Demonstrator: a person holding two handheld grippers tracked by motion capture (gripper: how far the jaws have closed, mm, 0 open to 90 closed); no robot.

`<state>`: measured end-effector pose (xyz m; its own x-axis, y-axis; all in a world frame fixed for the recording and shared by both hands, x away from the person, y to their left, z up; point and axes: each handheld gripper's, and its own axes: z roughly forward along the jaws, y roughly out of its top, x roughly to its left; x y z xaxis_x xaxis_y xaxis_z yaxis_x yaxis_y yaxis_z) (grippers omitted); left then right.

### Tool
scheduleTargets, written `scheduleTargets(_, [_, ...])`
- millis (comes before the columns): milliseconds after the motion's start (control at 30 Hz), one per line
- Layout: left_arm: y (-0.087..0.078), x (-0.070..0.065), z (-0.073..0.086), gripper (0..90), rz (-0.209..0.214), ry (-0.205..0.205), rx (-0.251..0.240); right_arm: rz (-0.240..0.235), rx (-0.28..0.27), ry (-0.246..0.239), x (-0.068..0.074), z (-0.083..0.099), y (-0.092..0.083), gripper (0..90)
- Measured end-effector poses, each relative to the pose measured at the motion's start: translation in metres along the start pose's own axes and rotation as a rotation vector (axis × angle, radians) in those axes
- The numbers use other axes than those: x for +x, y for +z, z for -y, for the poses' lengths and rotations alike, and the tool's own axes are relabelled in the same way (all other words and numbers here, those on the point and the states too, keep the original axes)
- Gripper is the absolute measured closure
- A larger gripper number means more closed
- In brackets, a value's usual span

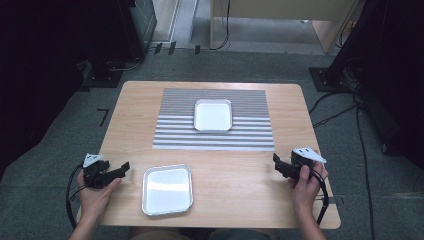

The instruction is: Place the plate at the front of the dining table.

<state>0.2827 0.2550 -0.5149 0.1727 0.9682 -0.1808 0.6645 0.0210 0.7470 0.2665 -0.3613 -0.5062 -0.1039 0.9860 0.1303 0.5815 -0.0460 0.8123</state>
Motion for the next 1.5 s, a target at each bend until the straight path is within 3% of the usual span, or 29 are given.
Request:
scheduleTargets(500, [-0.011, 0.007, 0.009, 14.3, -0.034, 0.029, -0.001, 0.057, 0.016, 0.026, -0.034, 0.022, -0.031, 26.0])
scheduleTargets(833, [-0.018, 0.011, 0.015, 14.3, -0.050, 0.040, -0.002, 0.085, 0.043, -0.002, -0.039, 0.035, -0.041, 25.7])
scheduleTargets(1067, [-0.025, 0.017, 0.020, 14.3, -0.071, 0.056, 0.004, 0.110, 0.065, 0.041, -0.049, 0.047, -0.049, 25.8])
scheduleTargets(1300, [-0.031, 0.020, 0.024, 14.3, -0.076, 0.055, 0.004, 0.143, 0.093, 0.049, -0.051, 0.052, -0.055, 24.8])
scheduleTargets(1400, [-0.031, 0.017, 0.025, 14.3, -0.094, 0.076, 0.013, 0.141, 0.101, 0.029, -0.050, 0.054, -0.057, 23.0])
scheduleTargets(1500, [-0.028, 0.010, 0.025, 14.6, -0.132, 0.129, 0.035, 0.149, 0.114, -0.007, -0.046, 0.054, -0.056, 21.0])
